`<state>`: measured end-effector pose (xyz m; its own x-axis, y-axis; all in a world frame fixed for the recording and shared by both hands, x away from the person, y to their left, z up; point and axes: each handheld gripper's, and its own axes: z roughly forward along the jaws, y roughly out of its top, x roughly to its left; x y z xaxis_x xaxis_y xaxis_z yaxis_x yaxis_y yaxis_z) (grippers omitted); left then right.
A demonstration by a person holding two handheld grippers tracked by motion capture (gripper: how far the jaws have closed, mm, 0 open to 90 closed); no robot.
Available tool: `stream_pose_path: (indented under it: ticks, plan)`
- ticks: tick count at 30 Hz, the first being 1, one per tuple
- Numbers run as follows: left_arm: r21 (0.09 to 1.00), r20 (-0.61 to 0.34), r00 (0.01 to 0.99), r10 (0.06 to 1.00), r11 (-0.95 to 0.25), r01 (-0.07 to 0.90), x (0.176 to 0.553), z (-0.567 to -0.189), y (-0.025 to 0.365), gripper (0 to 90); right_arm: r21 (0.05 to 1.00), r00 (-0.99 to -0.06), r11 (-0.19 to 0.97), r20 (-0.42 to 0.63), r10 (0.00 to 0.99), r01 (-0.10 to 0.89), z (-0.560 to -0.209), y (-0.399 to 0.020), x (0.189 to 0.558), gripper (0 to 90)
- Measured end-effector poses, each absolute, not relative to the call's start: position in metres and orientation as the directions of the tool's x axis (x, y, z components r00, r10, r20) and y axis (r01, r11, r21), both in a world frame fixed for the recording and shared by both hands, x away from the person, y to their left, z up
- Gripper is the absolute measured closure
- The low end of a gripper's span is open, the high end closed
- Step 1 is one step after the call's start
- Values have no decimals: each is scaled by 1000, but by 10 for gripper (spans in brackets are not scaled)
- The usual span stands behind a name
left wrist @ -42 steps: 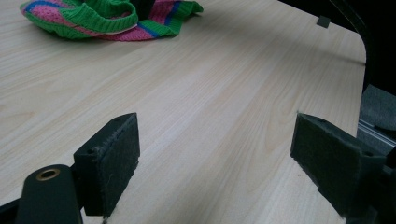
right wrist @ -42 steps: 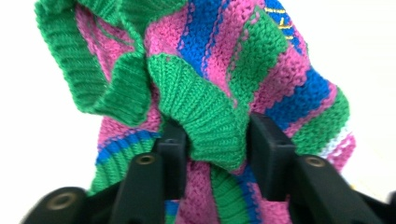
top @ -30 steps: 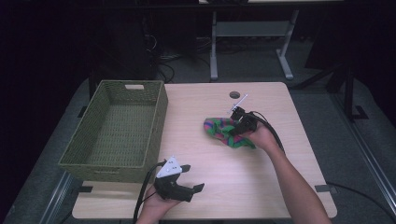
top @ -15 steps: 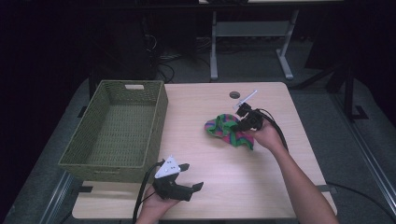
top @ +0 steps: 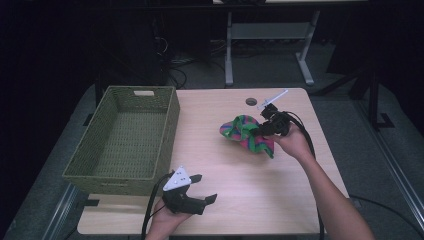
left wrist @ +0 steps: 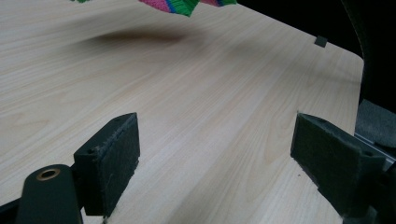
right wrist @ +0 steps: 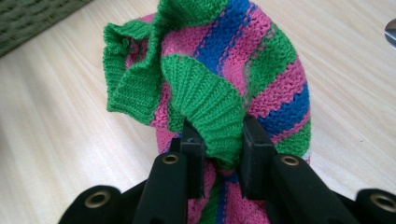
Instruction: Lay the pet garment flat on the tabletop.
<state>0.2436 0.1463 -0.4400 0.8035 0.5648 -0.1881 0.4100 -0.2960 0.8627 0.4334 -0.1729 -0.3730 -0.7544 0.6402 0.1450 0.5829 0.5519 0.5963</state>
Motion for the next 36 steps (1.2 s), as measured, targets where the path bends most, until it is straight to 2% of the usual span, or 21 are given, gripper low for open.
stream_pose_path:
  ticks: [13, 21, 36]
  plan:
    - [869, -187, 802, 568, -286, 405, 243, -439, 148, 154, 628, -764, 532, 162, 625, 568, -355, -178, 416, 746]
    - [870, -193, 798, 570, -277, 408, 243, -439, 150, 154, 673, -794, 530, 142, 591, 515, -341, -179, 393, 746]
    - [880, -187, 792, 581, -259, 398, 240, -437, 150, 154, 711, -811, 501, 167, 561, 493, -349, -188, 356, 746]
